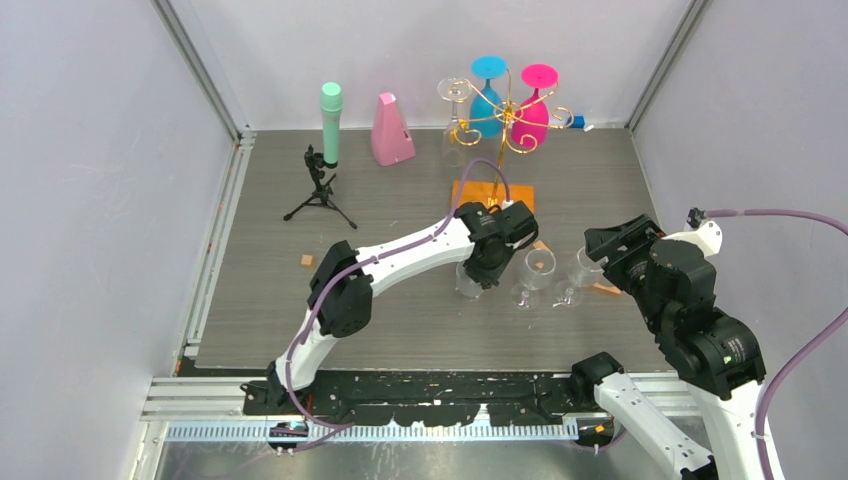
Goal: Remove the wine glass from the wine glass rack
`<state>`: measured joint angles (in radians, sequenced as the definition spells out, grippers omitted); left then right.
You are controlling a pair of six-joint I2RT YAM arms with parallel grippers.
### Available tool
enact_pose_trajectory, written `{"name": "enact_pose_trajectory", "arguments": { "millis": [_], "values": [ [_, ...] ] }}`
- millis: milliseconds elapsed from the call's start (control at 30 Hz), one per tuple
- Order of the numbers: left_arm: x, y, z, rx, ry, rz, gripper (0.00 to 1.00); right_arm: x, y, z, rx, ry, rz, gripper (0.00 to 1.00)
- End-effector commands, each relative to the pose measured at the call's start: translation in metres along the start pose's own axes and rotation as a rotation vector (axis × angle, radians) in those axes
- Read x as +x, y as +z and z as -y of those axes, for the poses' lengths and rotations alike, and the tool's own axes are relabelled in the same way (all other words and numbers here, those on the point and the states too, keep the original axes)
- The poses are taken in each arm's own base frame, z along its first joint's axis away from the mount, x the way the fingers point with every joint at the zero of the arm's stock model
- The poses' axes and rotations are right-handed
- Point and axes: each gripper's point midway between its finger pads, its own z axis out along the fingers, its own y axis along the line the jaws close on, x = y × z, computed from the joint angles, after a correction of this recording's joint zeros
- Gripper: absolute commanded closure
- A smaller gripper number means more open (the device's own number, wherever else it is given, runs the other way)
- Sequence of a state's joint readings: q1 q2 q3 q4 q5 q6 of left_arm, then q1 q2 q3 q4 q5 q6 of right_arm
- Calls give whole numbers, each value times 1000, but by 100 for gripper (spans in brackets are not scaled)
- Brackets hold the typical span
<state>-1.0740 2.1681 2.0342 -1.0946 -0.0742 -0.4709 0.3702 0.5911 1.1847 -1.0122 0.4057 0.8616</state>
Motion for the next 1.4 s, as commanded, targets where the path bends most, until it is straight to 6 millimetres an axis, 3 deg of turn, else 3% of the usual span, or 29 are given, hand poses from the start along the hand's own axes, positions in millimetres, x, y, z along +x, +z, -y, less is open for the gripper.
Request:
{"name": "enact_pose_trajectory", "arguments": {
  "millis": [0, 267, 367, 500, 600, 767, 867, 1033, 1133, 1167, 1200, 1300, 1333, 1367],
  "values": [
    [-19, -14, -1, -14, -17, 90, 81, -11, -1, -4, 0, -3, 38, 34],
    [-27, -44, -1, 22, -8, 163, 60, -14, -4, -7, -13, 12, 39, 33],
    [-31, -67, -2, 34, 2, 210, 51, -15, -4, -13, -24, 9, 30, 33],
    [-48, -124, -9, 73, 4, 412, 32, -9, -4, -44, -134, 30, -45, 31],
    [-46, -154, -16, 106, 4, 522, 19, -6, 1, -68, -205, 63, -83, 30],
    [-30, -194, -46, 99, -22, 647, 1, -12, 5, -114, -323, 107, -138, 27],
    [-17, -200, -60, 118, -49, 706, 0, -26, 6, -142, -383, 126, -132, 25],
    [6, -205, -87, 165, -135, 745, 0, -67, 29, -172, -346, 137, -13, 24],
    [16, -208, -101, 163, -166, 778, 0, -78, 60, -184, -283, 117, 27, 26],
    [18, -209, -106, 155, -174, 795, 0, -92, 59, -191, -284, 118, 67, 27],
    [20, -214, -112, 141, -181, 824, 0, -90, 76, -193, -253, 104, 62, 27],
    [27, -216, -129, 73, -188, 861, 0, -106, 109, -202, -195, 100, 107, 30],
    [30, -215, -136, 40, -186, 868, 0, -119, 114, -202, -191, 113, 130, 31],
    [32, -214, -143, 6, -186, 876, 0, -123, 136, -194, -147, 116, 131, 32]
  ]
}}
